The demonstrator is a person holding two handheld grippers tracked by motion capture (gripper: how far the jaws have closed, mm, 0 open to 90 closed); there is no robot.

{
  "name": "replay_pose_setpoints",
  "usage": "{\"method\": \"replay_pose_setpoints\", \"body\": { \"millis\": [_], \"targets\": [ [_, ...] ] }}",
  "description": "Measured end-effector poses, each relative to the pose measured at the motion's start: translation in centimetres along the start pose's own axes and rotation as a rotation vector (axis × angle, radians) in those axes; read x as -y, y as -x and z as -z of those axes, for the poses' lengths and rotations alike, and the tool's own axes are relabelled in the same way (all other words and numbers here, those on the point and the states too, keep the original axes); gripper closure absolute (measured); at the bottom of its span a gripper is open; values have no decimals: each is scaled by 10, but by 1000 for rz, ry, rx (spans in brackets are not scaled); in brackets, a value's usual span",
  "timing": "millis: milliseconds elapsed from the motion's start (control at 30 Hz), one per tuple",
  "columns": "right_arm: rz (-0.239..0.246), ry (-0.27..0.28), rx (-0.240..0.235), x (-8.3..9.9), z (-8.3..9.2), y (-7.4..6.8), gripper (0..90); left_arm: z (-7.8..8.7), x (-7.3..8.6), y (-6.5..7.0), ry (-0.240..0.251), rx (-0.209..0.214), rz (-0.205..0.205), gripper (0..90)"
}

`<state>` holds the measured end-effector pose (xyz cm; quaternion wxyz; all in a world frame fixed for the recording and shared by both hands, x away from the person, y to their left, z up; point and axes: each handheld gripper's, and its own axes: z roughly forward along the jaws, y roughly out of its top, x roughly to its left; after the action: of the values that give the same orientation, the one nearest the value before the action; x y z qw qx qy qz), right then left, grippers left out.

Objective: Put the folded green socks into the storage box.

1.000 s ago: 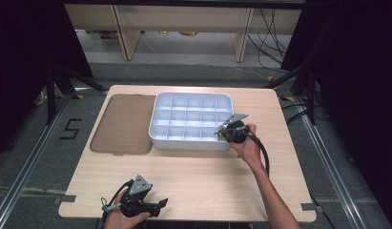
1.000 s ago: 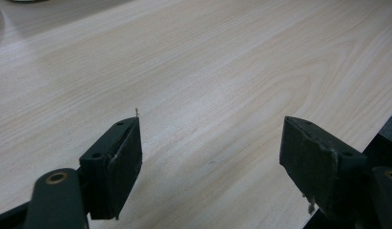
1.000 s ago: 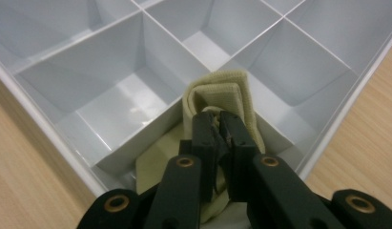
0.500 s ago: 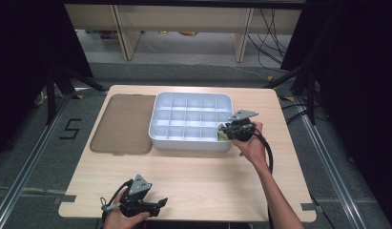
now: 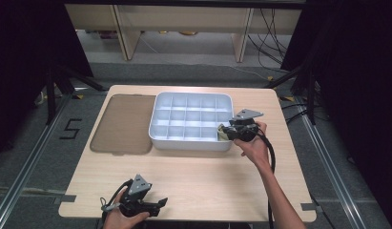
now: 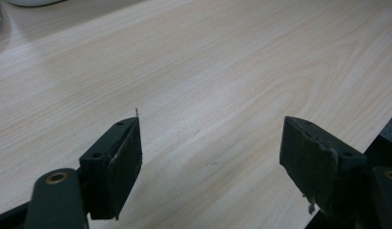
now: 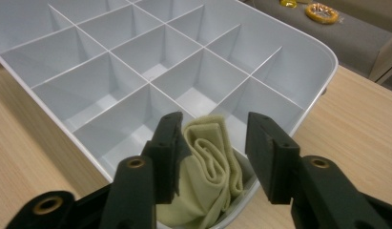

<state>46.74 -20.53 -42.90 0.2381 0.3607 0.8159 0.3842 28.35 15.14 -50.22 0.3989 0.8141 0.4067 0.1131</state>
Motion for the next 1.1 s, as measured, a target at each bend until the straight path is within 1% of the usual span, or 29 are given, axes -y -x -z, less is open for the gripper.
{"method": "replay_pose_setpoints", "body": {
  "millis": [33,67,100,133,167,200,233,267,300,467,500,567,600,633,667,700,800,833,900,967,1033,1100],
  "targets": [
    [-15,15,-6,0,2,1,512,0,0,0,-1,1,-4,220],
    [-15,15,-6,0,2,1,512,0,0,0,-1,1,-4,220],
    [-27,16,-9,0,2,1,500,0,0,0,-3,0,-2,220],
    [-18,12,-13,0,3,1,486,1,0,-1,-24,-3,-29,220],
    [-27,14,-6,0,4,0,474,1,0,0,-25,-3,-28,220],
    [-35,12,-9,0,5,0,466,1,0,0,-28,3,-24,220],
    [-36,23,-1,1,4,0,457,0,0,1,-11,1,-8,220],
    [-32,16,-6,0,6,0,448,0,0,1,-14,2,-8,220],
    [-32,23,-5,0,7,-1,439,1,0,-1,-25,4,-23,220],
    [-36,25,-7,0,10,-3,422,1,0,0,-24,2,-29,220],
    [-34,38,-2,0,10,-3,414,1,0,-1,-25,4,-30,220],
    [-33,34,-7,0,11,-2,409,1,0,0,-22,4,-24,220],
    [-43,35,-6,1,12,-3,406,1,0,0,-21,2,-23,220],
    [-42,36,-10,1,12,-3,405,-1,0,2,5,4,4,220],
    [-38,40,-12,1,13,-2,404,-1,0,2,-3,-2,0,220],
    [-50,43,-9,1,14,-3,401,-1,0,1,-9,-6,0,220],
    [-46,41,-15,2,17,-3,396,-1,0,1,-7,-5,2,220],
    [-43,51,-14,2,17,-3,394,-1,0,1,-7,-5,3,220],
    [-47,51,-16,2,19,-3,389,0,0,1,-5,-6,3,220],
    [-68,48,-17,3,21,-6,387,0,0,1,-5,-6,2,220],
    [-58,46,-26,3,22,-6,383,0,0,1,-6,-6,3,220],
    [-41,53,-23,4,23,-5,379,-1,0,1,-7,-4,2,220]
  ]
}}
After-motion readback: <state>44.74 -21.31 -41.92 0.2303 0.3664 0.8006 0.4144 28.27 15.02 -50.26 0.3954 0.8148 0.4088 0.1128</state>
